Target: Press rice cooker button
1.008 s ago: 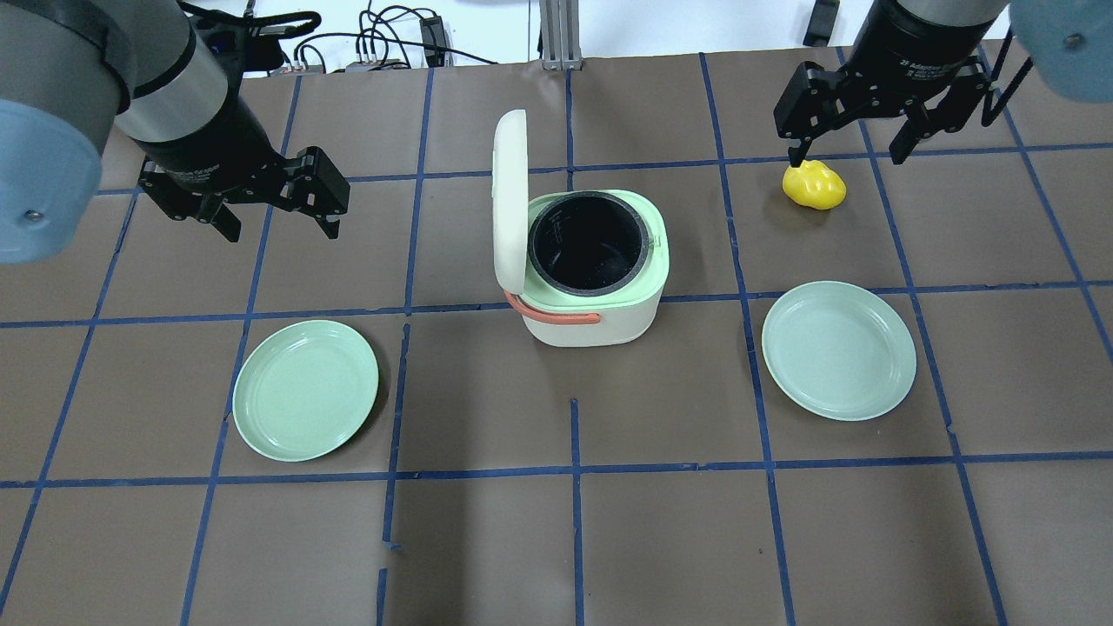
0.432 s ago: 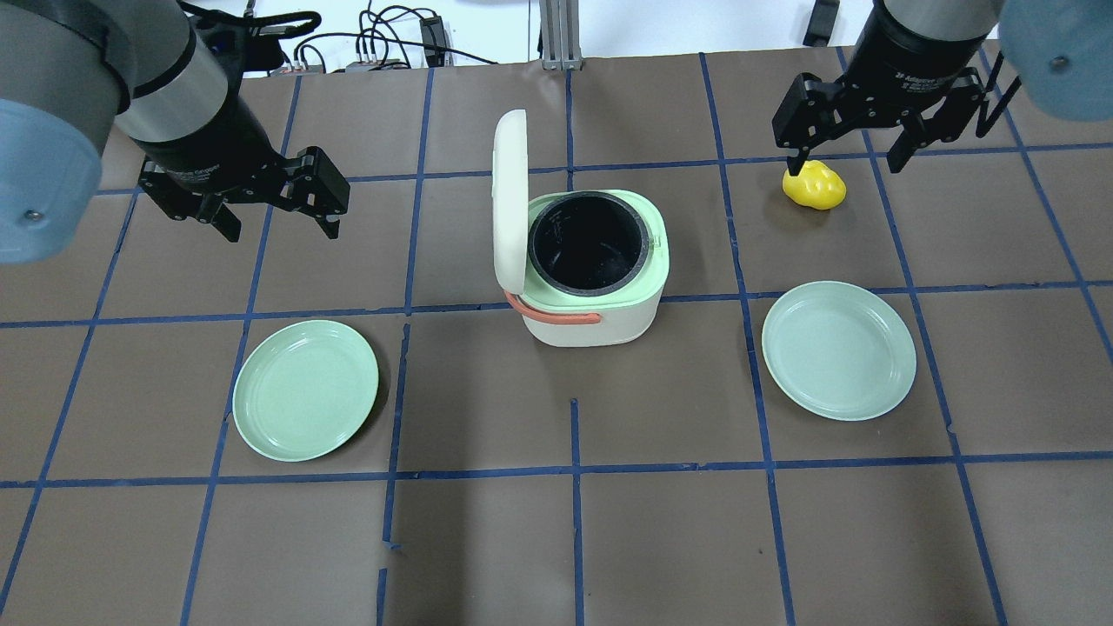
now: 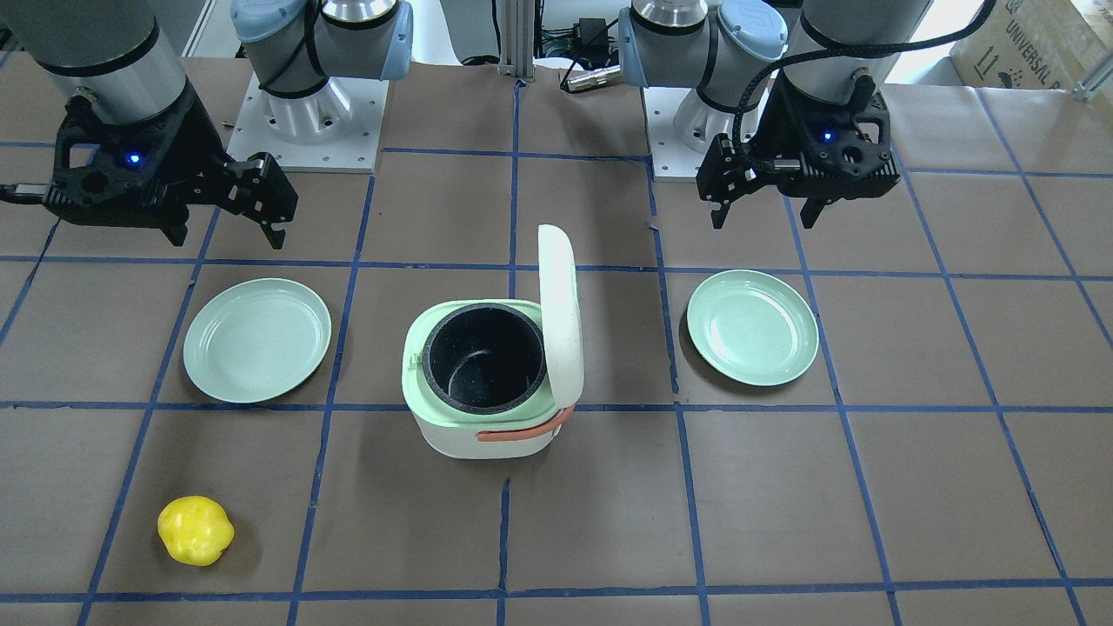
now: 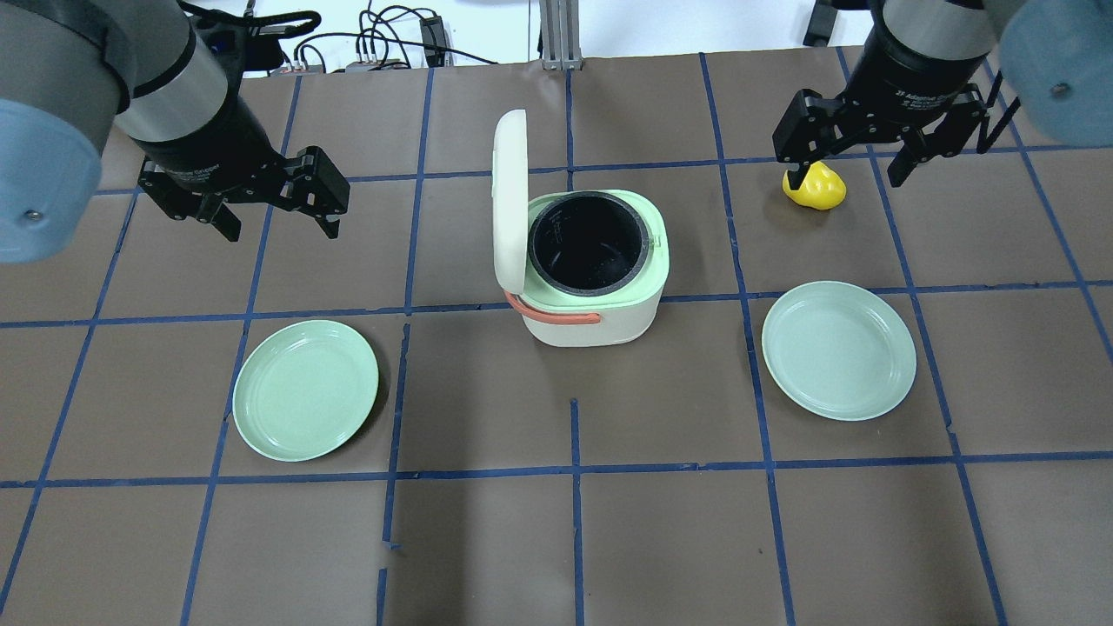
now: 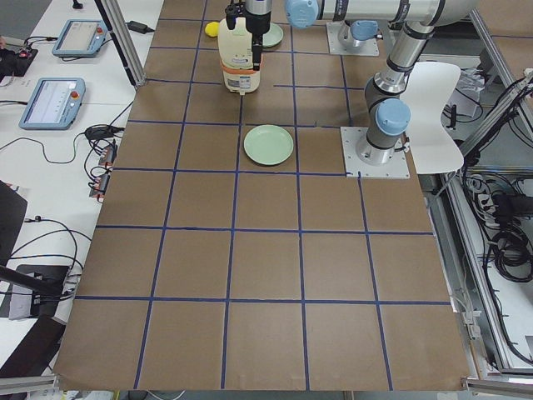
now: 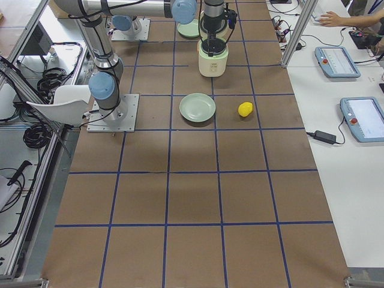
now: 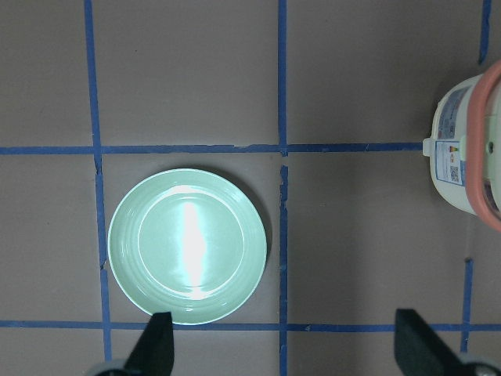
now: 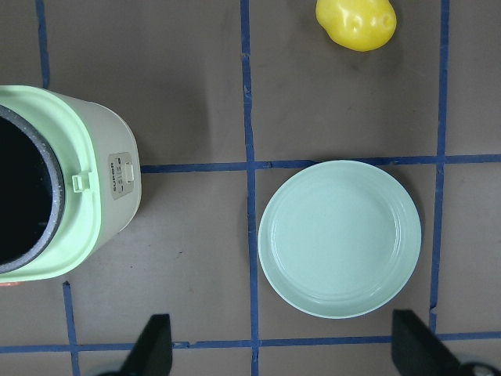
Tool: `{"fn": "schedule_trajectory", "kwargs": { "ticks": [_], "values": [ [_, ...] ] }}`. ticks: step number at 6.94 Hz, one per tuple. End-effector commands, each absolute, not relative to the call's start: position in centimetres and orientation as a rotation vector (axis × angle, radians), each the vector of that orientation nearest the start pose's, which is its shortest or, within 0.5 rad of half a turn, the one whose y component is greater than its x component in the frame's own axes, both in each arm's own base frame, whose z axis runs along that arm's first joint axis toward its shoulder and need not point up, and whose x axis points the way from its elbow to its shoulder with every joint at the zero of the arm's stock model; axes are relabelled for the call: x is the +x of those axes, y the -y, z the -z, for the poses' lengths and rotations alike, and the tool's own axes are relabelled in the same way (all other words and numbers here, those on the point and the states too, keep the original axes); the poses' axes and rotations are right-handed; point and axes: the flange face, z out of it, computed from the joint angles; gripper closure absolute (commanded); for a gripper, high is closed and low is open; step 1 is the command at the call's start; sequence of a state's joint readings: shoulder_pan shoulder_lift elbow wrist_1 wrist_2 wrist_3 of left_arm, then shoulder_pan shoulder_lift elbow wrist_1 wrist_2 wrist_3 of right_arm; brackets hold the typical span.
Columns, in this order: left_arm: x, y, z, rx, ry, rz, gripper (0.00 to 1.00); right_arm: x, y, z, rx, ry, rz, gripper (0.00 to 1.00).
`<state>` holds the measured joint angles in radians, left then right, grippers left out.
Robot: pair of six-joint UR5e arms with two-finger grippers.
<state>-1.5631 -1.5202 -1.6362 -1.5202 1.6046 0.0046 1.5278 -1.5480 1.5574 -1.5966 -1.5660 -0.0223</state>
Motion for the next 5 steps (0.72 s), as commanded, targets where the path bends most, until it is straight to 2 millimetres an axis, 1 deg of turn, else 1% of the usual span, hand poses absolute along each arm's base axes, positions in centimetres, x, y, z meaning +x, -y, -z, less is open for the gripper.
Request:
{"fn": "schedule_trajectory", "kwargs": {
  "ticks": [1,3,5],
  "values": [
    [-12.63,47.48,-48.50,-0.006,-3.107,0.054,0.00,11.23,50.60,-47.69,0.029,-3.135,-0.002,0.00],
    [-12.63,47.48,-48.50,-0.006,-3.107,0.054,0.00,11.24,50.63,-47.77,0.024,-3.134,0.003,0.00],
    [-12.63,47.48,-48.50,-0.006,-3.107,0.054,0.00,11.31,50.74,-48.35,0.002,-3.127,0.018,0.00]
  ]
}}
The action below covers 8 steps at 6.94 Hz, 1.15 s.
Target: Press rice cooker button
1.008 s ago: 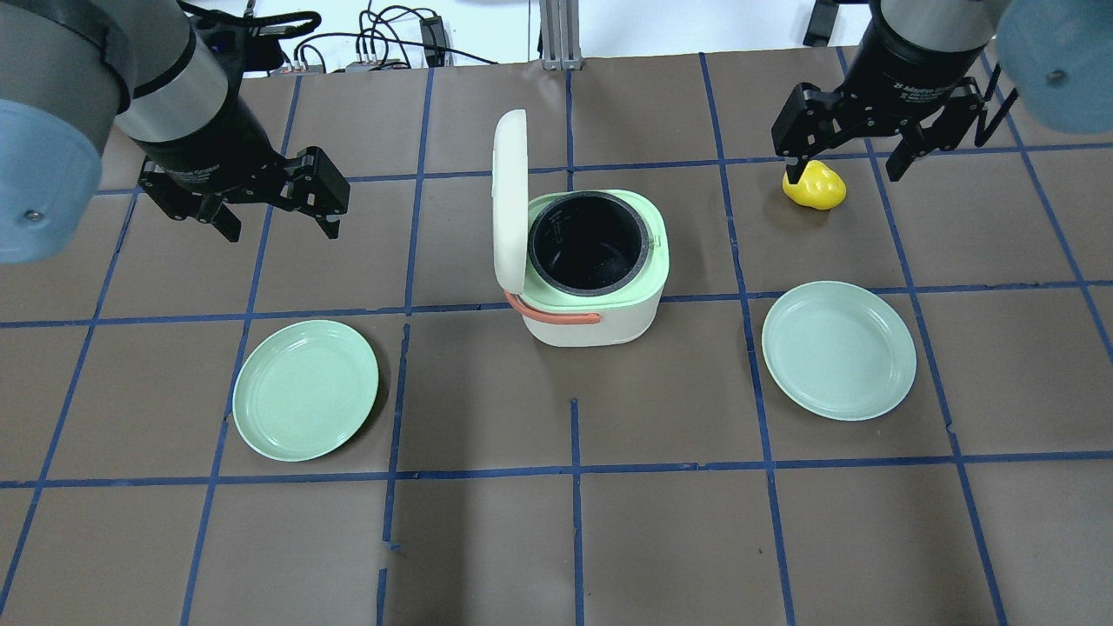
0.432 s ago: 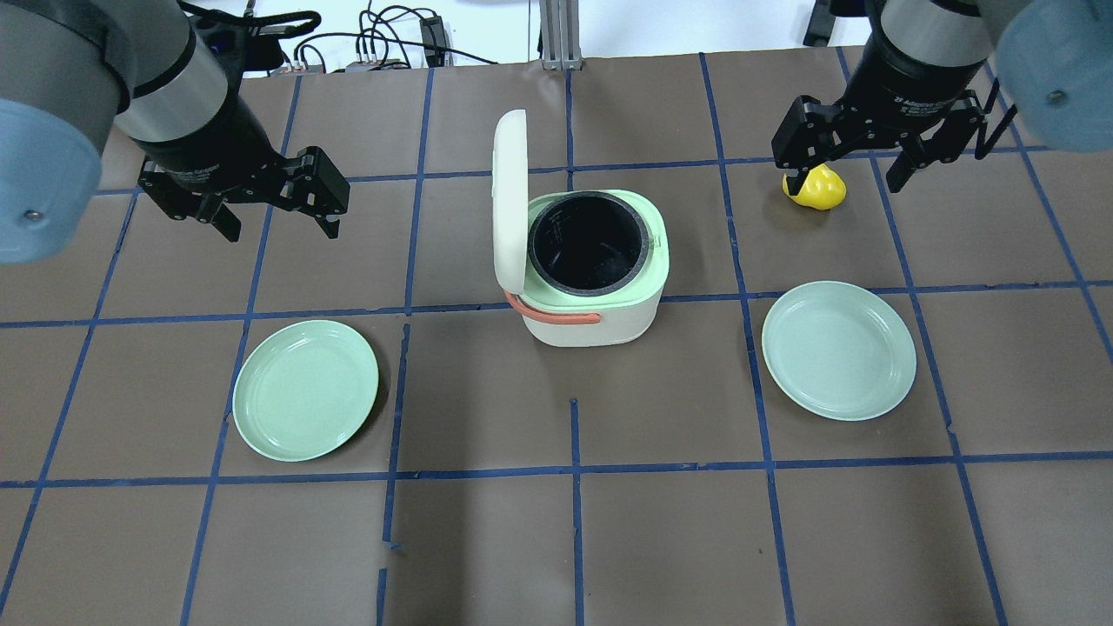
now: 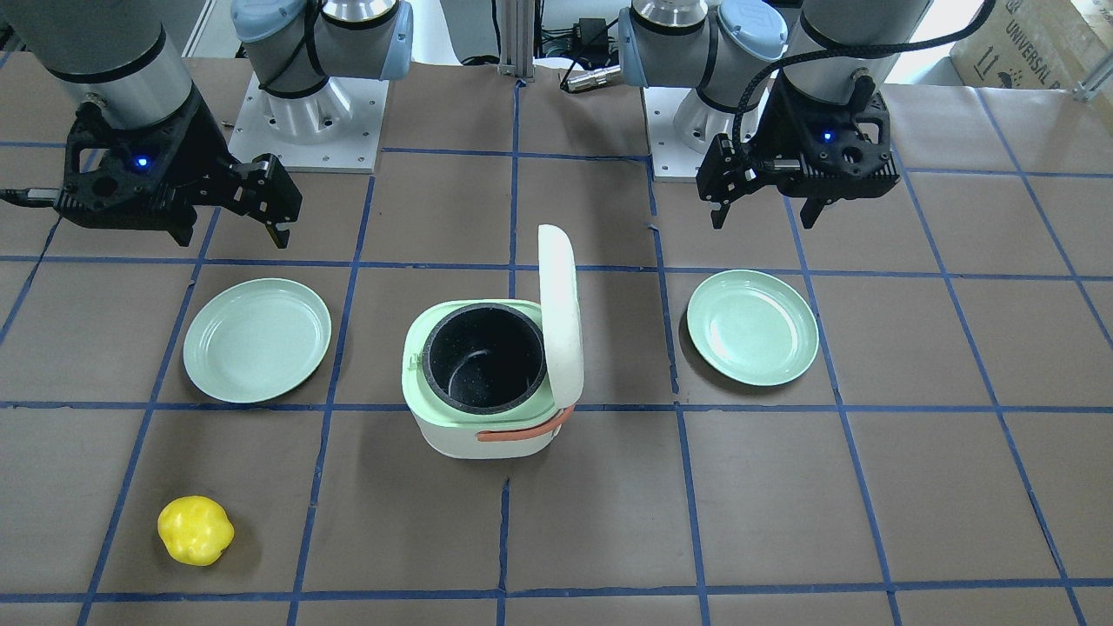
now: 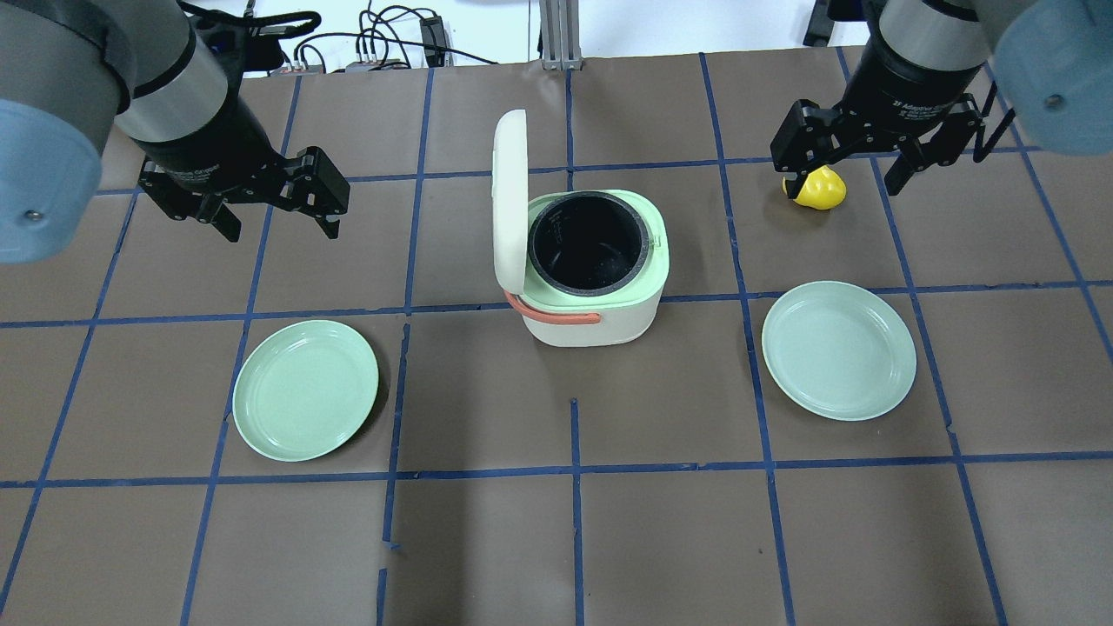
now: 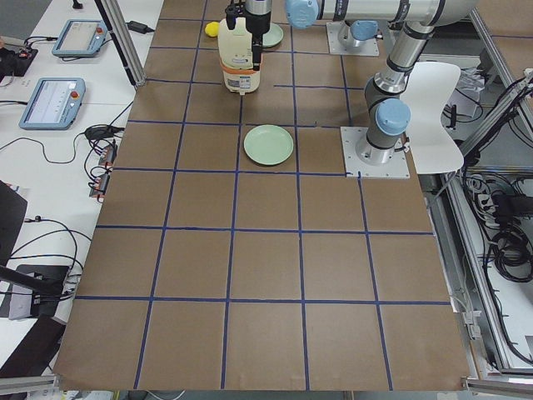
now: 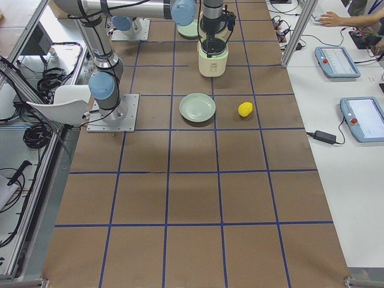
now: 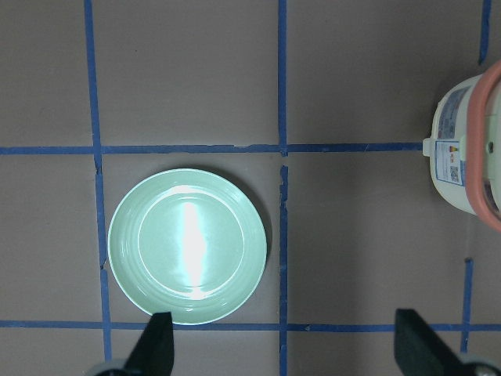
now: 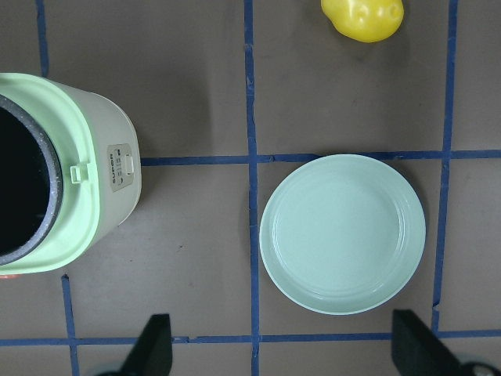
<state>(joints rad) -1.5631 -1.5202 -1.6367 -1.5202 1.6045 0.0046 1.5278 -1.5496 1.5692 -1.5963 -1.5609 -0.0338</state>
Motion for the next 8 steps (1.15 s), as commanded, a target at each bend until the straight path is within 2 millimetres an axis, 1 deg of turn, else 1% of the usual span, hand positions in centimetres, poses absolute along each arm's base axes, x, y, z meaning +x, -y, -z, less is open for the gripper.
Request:
{"fn": "schedule_trajectory", "kwargs": {
  "ticks": [1,3,4,7,8],
  "values": [
    [-12.6,47.5,-48.5,-0.006,-3.107,0.054,0.00,11.2,50.8,-48.9,-0.003,-3.130,0.037,0.00],
    [-12.6,47.5,-48.5,-0.006,-3.107,0.054,0.00,11.0,50.9,-50.6,0.000,-3.138,0.053,0.00],
    [-12.6,47.5,-48.5,-0.006,-3.107,0.054,0.00,11.0,50.8,-50.5,0.005,-3.140,0.051,0.00],
    [-12.6,47.5,-48.5,-0.006,-3.107,0.052,0.00,11.0,50.9,-51.5,0.000,-3.140,0.094,0.00],
    [-12.6,47.5,-48.5,-0.006,-3.107,0.054,0.00,11.0,50.8,-51.5,-0.003,-3.140,0.094,0.00]
  ]
}}
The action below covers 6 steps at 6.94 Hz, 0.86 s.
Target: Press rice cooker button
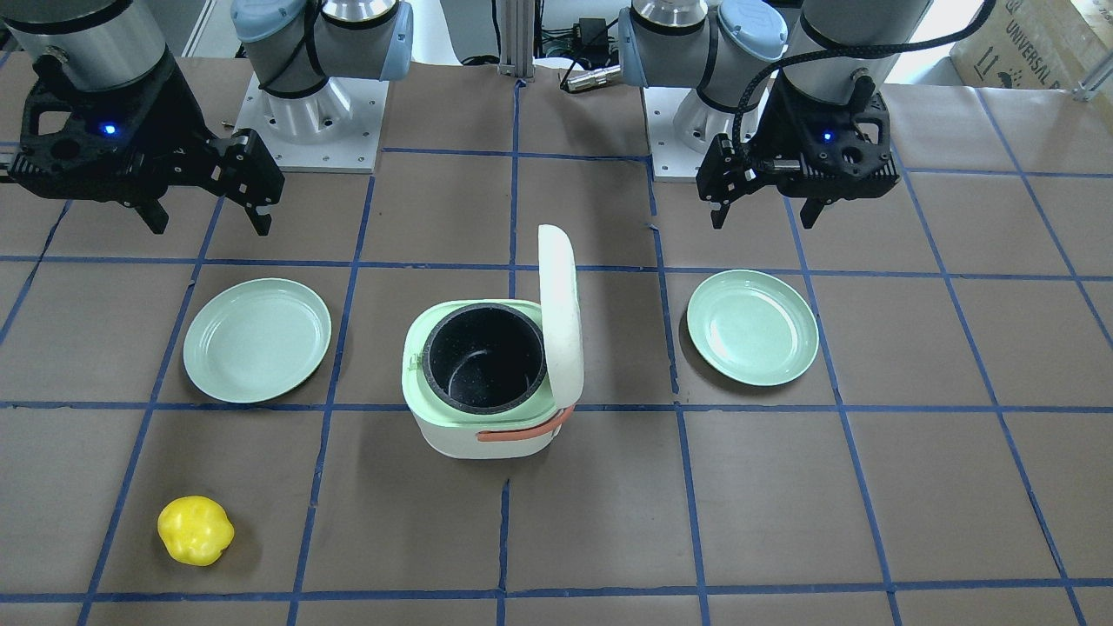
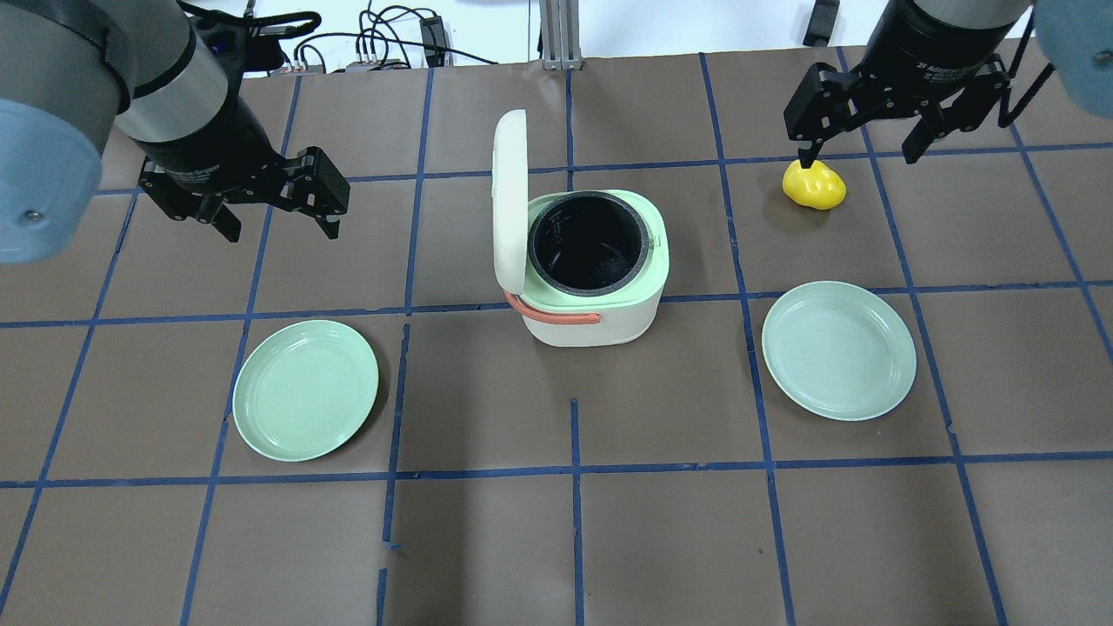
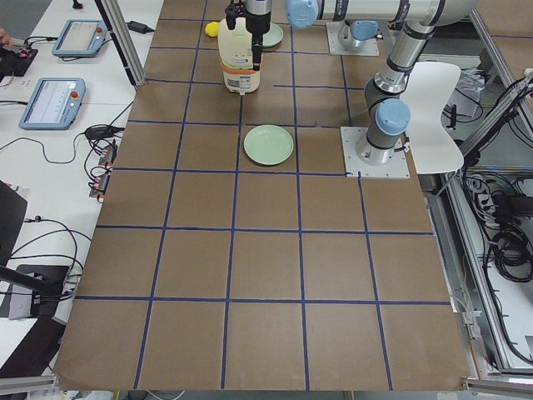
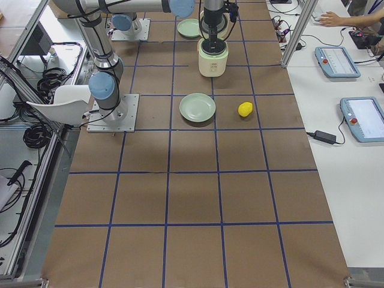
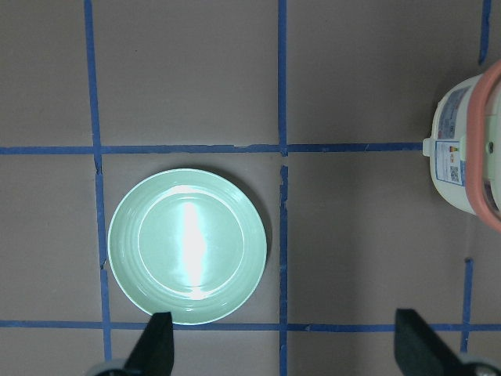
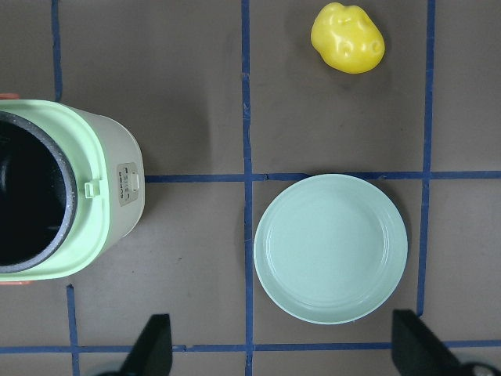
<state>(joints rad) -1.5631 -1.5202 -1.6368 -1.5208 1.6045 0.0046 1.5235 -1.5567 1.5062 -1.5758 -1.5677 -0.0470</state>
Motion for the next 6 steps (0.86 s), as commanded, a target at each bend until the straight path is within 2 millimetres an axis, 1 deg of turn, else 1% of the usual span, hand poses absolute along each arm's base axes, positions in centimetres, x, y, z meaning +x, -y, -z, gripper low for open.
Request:
{"fn": "schedule_trajectory", "kwargs": {
  "ticks": [1,6],
  "values": [
    [-12.63,47.48,-48.50,-0.006,-3.107,0.054,0.00,11.12,50.72,-51.38,-0.003,-3.140,0.085,0.00],
    [-12.63,47.48,-48.50,-0.006,-3.107,0.054,0.00,11.14,50.59,-51.45,0.014,-3.138,0.094,0.00]
  ]
}}
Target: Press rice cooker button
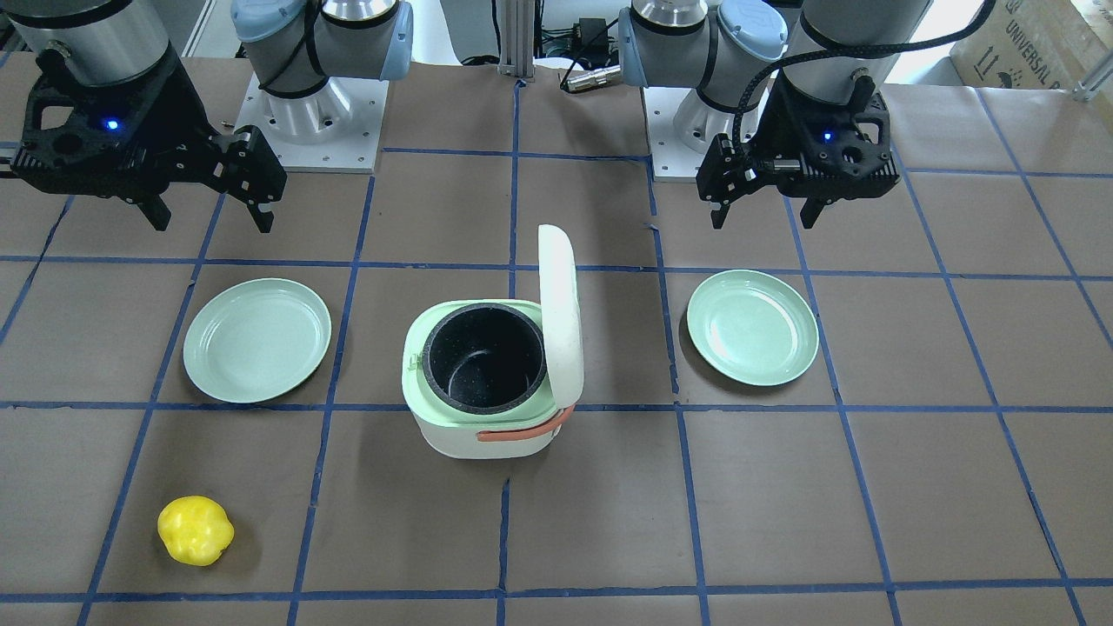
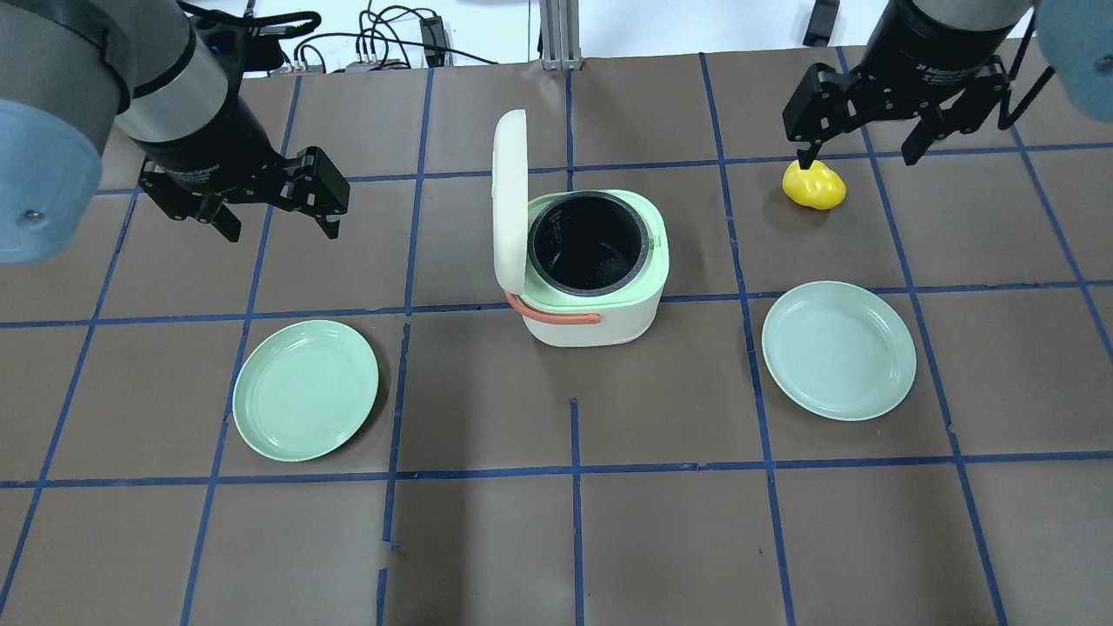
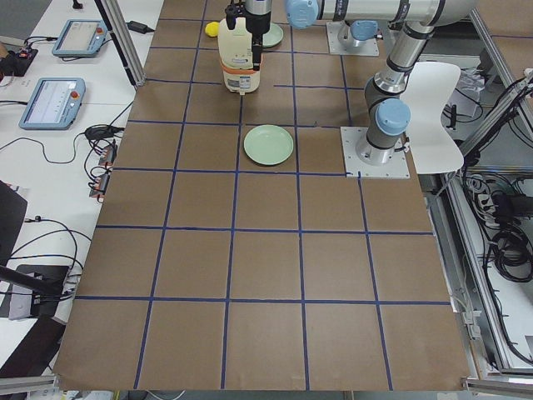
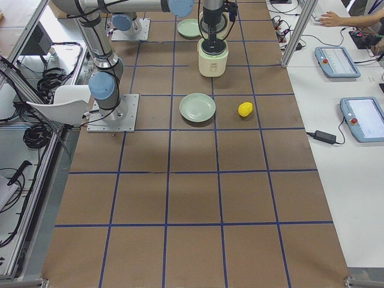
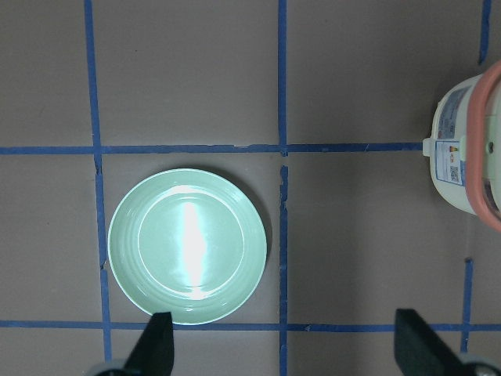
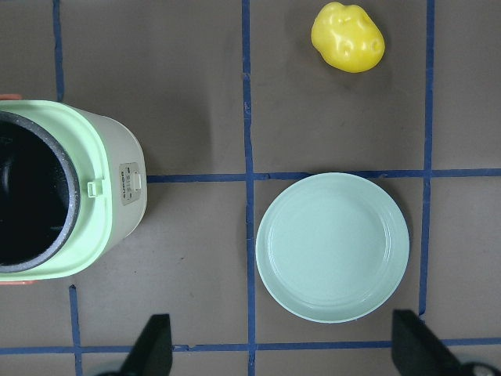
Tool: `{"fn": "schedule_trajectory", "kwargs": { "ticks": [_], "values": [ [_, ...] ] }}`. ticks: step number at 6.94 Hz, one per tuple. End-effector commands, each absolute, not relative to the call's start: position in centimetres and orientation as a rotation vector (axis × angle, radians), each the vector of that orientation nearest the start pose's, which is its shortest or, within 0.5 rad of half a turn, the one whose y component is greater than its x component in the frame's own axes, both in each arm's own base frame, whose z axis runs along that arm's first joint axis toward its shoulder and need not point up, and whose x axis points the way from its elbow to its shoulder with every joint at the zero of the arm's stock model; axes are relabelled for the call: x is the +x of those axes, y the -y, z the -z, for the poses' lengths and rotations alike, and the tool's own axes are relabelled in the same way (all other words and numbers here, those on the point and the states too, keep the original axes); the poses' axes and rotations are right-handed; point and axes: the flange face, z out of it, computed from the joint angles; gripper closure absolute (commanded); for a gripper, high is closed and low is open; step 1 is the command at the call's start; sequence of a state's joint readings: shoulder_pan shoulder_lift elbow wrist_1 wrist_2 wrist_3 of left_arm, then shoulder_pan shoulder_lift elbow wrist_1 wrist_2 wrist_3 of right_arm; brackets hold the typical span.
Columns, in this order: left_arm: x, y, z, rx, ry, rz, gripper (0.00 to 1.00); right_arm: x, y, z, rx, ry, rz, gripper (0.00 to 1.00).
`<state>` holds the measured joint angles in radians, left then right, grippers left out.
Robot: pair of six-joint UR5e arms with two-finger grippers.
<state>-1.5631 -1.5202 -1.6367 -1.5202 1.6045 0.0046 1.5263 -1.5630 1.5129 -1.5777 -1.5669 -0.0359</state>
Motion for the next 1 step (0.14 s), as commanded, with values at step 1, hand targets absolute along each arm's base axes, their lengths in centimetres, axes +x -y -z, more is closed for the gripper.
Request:
{"fn": "schedule_trajectory", "kwargs": {
  "ticks": [1],
  "values": [
    [-12.63,47.48,-48.50,-0.006,-3.107,0.054,0.00,11.14,50.60,-51.52,0.014,-3.138,0.096,0.00]
  ]
}}
